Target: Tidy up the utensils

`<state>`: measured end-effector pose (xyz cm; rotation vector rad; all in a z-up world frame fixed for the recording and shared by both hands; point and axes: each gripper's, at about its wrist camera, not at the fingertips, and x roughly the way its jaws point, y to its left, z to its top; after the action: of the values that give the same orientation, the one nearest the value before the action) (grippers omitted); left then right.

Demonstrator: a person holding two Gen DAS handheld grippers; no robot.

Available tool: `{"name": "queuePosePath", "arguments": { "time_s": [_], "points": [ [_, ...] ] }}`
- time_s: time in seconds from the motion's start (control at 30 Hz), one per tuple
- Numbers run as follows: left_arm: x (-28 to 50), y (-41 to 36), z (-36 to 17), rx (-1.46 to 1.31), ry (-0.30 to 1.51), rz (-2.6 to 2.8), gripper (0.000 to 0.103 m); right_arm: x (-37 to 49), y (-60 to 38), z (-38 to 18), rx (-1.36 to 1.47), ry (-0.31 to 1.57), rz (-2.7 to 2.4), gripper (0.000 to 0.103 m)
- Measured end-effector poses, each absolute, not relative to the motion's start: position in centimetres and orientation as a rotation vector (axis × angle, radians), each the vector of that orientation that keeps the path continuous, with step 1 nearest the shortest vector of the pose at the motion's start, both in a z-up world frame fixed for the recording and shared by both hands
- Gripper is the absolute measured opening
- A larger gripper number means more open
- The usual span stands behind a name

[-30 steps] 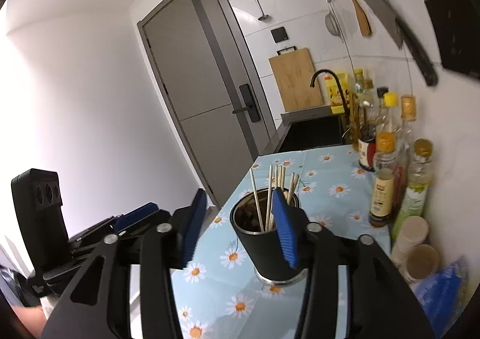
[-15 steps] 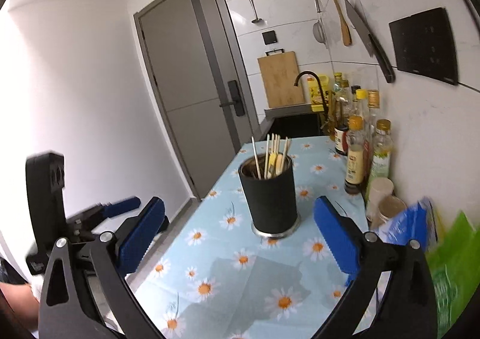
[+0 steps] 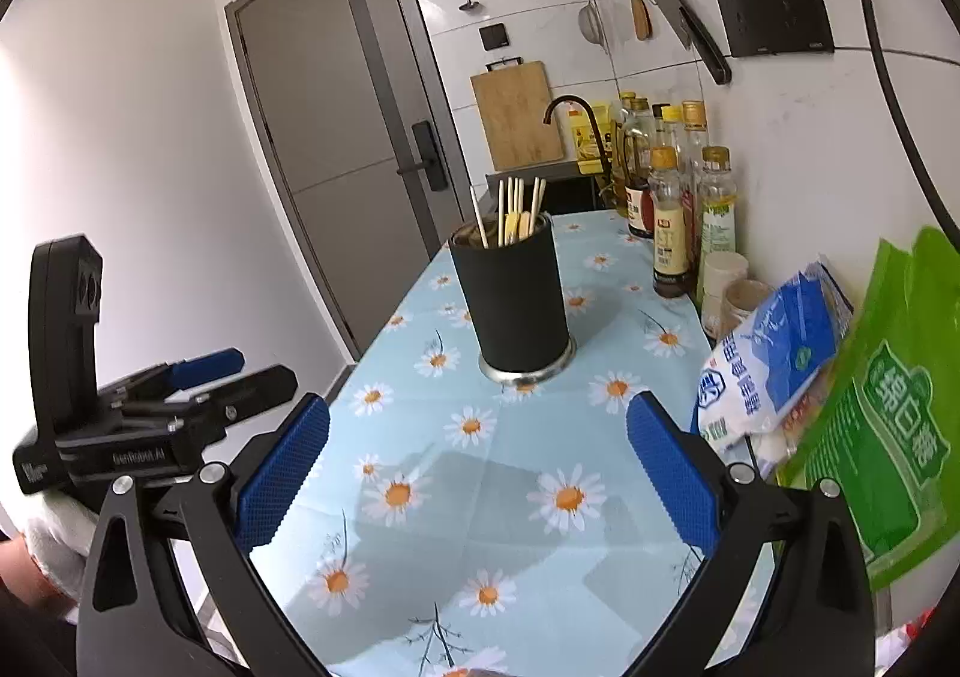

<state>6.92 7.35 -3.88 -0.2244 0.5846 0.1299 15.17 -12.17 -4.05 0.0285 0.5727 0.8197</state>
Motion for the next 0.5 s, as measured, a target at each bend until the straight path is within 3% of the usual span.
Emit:
{"name": "queuePosePath", "arguments": {
  "time_s": [0.5],
  "points": [
    [7.6,7.5,-6.7,-0.257,0.674,0.092,0.097,15.5,-11.3,-6.7,-0.038,0.614,0.789,0.098]
  ]
}}
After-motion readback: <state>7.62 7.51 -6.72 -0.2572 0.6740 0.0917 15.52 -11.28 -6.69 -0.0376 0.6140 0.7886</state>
